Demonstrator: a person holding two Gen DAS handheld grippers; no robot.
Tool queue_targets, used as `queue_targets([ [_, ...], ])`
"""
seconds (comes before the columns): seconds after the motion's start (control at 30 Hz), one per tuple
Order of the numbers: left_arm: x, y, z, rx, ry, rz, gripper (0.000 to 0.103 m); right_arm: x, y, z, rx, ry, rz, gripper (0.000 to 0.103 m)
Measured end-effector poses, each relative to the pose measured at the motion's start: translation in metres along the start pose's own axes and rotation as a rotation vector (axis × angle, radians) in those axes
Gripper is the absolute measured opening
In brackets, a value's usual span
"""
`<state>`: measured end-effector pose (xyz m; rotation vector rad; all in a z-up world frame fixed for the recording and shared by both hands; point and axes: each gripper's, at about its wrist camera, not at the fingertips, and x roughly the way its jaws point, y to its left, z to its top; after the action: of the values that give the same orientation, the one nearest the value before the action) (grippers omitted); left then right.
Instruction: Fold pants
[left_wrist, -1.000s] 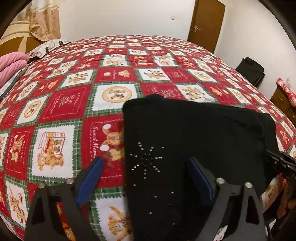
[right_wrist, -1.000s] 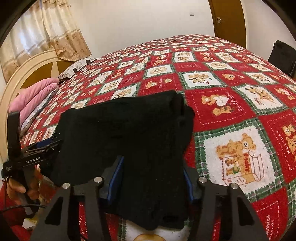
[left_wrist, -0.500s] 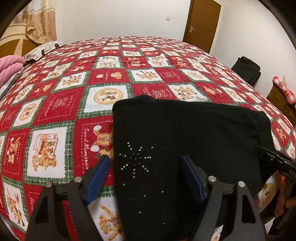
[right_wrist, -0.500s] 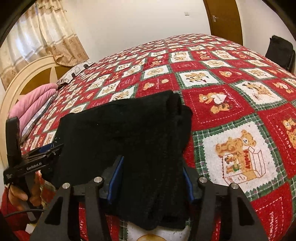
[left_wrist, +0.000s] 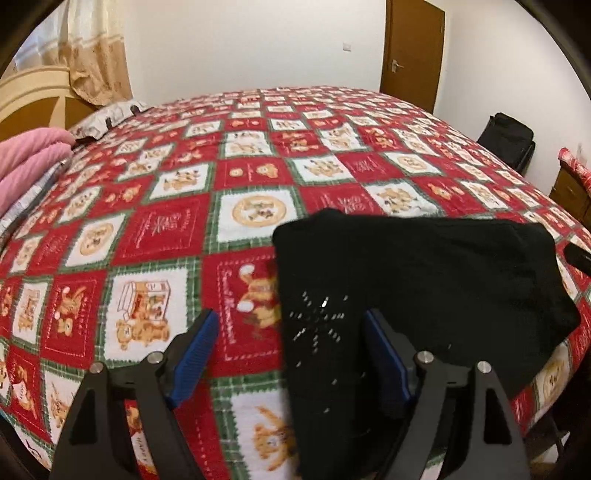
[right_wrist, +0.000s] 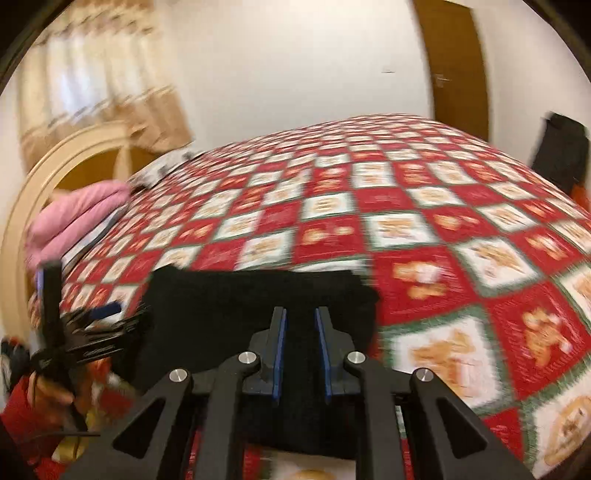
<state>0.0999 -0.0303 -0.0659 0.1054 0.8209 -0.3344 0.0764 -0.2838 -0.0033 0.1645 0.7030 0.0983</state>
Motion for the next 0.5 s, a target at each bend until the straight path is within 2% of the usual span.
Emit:
queue_targets([
  [0.13,0.004,0.006,-0.012,-0.077,0.076,-0.119,0.083,0.028,0.040,0.011,-0.036,0.034,0.158,0.017],
  [0.2,0.003,-0.001,-0.016,-0.051,0.064,-0.106,0.083,0.052,0.063,0.022,-0.055,0.064,0.235,0.018],
  [0.27,0.002,-0.006,-0.018,-0.029,0.068,-0.092,0.083,0.077,0.081,0.033,-0.074,0.099,0.292,0.027],
  [0.3,0.002,-0.005,-0.019,-0.038,0.071,-0.092,0.083,0.092,0.090,0.038,-0.079,0.131,0.324,0.040],
  [0.33,0.001,-0.005,-0.019,-0.050,0.076,-0.100,0.083,0.103,0.098,0.041,-0.079,0.156,0.343,0.050],
  [0.43,-0.003,-0.006,-0.024,-0.051,0.089,-0.120,0.082,0.136,0.120,0.049,-0.120,0.231,0.392,0.052],
  [0.5,-0.005,-0.007,-0.027,-0.054,0.095,-0.135,0.082,0.156,0.137,0.052,-0.189,0.259,0.357,0.052],
])
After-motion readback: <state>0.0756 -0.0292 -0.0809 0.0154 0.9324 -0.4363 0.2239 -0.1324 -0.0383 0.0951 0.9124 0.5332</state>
